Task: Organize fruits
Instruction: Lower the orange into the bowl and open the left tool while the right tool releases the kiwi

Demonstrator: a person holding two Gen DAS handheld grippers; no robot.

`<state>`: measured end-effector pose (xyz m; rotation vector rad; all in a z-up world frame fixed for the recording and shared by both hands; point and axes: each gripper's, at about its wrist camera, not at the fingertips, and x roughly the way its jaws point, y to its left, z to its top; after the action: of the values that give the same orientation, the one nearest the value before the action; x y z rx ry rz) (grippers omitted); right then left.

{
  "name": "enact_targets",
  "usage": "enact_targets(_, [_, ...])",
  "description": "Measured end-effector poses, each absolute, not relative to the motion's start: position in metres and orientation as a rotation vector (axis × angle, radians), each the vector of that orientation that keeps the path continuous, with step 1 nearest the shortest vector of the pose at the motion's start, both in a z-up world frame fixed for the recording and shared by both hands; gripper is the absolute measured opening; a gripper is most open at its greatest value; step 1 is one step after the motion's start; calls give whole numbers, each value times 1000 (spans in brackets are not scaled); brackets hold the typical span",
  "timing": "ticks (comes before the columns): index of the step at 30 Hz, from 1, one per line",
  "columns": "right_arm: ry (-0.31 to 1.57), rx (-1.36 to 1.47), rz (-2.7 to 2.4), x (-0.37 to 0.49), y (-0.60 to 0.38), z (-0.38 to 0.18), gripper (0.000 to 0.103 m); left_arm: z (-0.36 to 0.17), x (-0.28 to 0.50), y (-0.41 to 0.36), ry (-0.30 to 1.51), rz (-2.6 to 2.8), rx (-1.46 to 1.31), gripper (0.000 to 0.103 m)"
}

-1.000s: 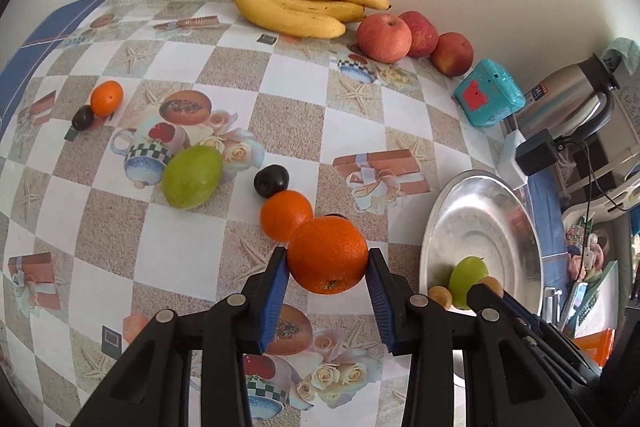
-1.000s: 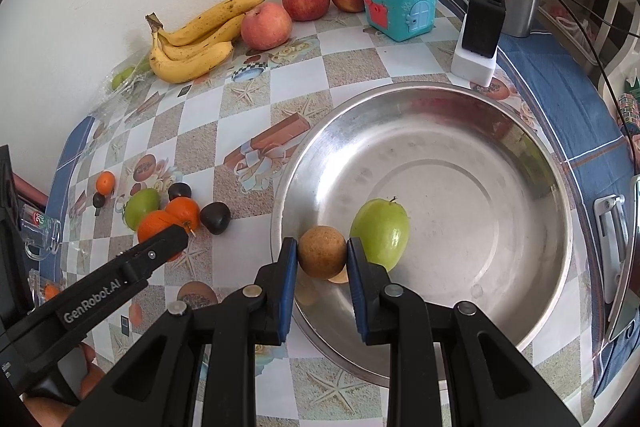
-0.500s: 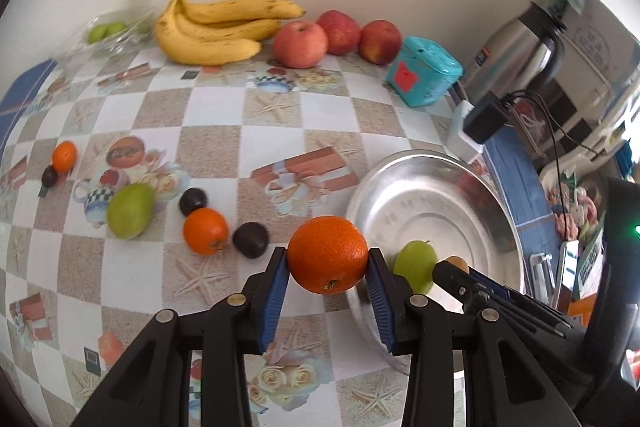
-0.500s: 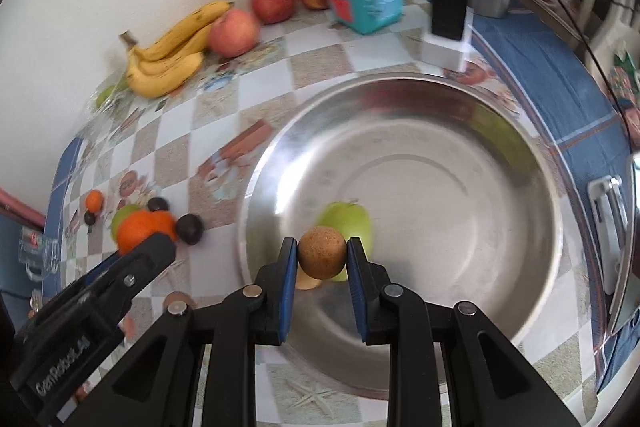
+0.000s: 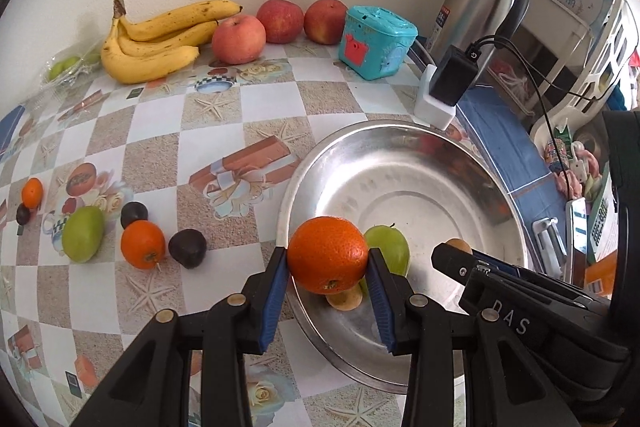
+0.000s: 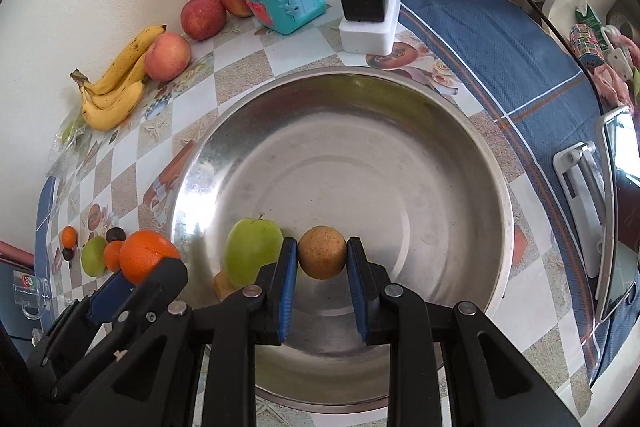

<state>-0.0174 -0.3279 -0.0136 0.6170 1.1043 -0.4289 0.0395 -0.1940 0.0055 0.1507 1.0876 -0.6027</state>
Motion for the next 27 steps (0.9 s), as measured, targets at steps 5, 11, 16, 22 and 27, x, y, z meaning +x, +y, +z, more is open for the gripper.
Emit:
enact_targets(5, [1120,614,-443,-19,-329,-16,26,5,40,-194,1094,-596,153,42])
enact_targets(11, [1108,618,-454,-20,-331,-12,26,4,41,-195,1104,-600,152,42])
enact_targets(16, [1104,636,-458,-21,-333,-13,32,2,42,-195,1125,-593,151,44])
enact_targets(22, [1093,631,-465,-22,-333,-8,33,6,43,-192,1114,-583,138,51])
enact_targets(27, [1085,621,-465,-23,-333,-3,33,14,43,-189,1092,-582,122,53])
